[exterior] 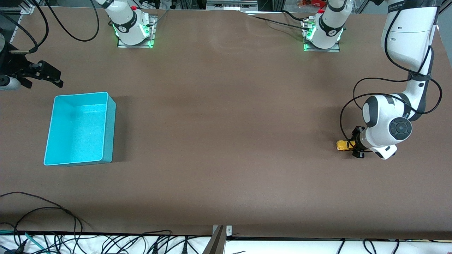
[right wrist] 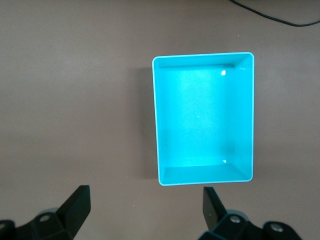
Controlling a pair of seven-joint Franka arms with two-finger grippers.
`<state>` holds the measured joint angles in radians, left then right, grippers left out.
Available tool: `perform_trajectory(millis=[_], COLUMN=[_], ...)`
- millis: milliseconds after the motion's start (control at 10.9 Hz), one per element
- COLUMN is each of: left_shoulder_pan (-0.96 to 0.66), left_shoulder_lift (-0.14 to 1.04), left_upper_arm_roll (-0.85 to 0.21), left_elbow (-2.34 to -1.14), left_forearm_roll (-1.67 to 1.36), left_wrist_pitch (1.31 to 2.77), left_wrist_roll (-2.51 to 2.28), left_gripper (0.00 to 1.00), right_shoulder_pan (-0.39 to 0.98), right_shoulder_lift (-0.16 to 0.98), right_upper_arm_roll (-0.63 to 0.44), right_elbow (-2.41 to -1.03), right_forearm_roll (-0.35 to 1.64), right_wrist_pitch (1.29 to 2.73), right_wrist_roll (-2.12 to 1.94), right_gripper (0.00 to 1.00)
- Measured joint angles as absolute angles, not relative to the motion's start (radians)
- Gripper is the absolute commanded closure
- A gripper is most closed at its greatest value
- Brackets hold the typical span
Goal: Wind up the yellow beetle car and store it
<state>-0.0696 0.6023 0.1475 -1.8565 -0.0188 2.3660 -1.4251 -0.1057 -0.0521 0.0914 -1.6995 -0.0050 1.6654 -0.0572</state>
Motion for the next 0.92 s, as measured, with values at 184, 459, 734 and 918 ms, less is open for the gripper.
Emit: perform_trajectory(millis=[184,459,734,918], left_shoulder_pan=[-0.07,-0.069,-0.066,-0.065], left_shoulder_lift=[0.602,0.603,0.603,0.605], left_upper_arm_roll=[0.148,0.149,0.153,0.155], left_elbow=[-1.856,-1.856,-1.854,-1.853], left_forearm_roll=[-0.019,-0.019,-0.019,-0.019], left_wrist_pitch=[2.366,2.366,2.366,2.366], left_wrist_roll=[-1.425,-1.426,-1.426,-1.426], left_gripper=[1.0,0.82,0.42,0.0], right_shoulder_pan=[-0.105,-0.105,-0.105,-0.105], right_shoulder_lift=[-0.052,-0.052,-0.052,-0.052], right_upper_arm_roll=[0.092,0.092,0.092,0.092], right_elbow=[-1.699,-1.699,-1.699,-1.699], right_forearm_roll=[-0.005,-0.005,-0.005,-0.005], right_wrist_pitch=[1.665,1.665,1.665,1.665], right_wrist_roll=[-0.057,-0.057,-0.057,-0.057], right_gripper=[0.0,0.0,0.0,0.0])
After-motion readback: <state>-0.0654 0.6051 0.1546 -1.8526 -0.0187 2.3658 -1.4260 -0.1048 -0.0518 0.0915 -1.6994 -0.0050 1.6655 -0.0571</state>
